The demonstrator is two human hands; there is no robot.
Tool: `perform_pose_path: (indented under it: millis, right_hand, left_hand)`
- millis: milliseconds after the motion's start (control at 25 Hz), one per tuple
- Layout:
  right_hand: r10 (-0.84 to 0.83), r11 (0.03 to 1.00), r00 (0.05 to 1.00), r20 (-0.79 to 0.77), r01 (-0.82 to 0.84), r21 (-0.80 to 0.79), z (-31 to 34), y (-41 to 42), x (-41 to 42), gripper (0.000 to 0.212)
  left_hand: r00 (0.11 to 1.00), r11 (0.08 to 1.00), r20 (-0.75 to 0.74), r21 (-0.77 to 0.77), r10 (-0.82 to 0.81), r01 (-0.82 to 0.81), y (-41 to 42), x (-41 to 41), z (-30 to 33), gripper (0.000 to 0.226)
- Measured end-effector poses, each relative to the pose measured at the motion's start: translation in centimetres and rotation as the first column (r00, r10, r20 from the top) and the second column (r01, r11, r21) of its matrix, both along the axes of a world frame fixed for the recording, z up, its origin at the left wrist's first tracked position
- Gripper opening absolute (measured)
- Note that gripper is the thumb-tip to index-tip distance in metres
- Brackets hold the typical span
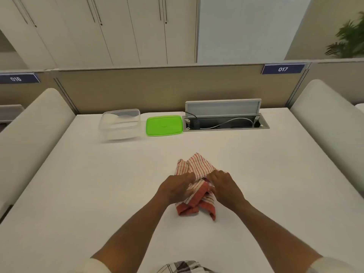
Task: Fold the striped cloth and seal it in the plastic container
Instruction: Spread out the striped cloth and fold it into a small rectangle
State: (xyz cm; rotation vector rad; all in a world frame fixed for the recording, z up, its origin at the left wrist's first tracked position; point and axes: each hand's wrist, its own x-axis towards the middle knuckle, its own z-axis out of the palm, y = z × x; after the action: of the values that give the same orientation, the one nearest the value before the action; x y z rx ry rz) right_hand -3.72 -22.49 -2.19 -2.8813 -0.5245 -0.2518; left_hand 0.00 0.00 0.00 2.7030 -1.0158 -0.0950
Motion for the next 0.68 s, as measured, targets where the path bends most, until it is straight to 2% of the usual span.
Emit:
perform_pose_path:
  millis: [160,680]
  right_hand:
    - [0.019,1.0,0.998,-0.066,-0.019,0.009,-0.3,0.4,-0.9,0.037]
    - [-0.012,0.999,0.999,-0.045,0.014,0.044,-0.8,2.1,-0.2,0.025]
  left_hand:
    - [1.0,0.999,0.011,0.045,0.012,-0.012,-0.4,-0.7,-0.4,0.036]
    - [0.999,0.999,-0.014,0.013,0.05,-0.049,-0.7,-0.7,-0.7,0.043]
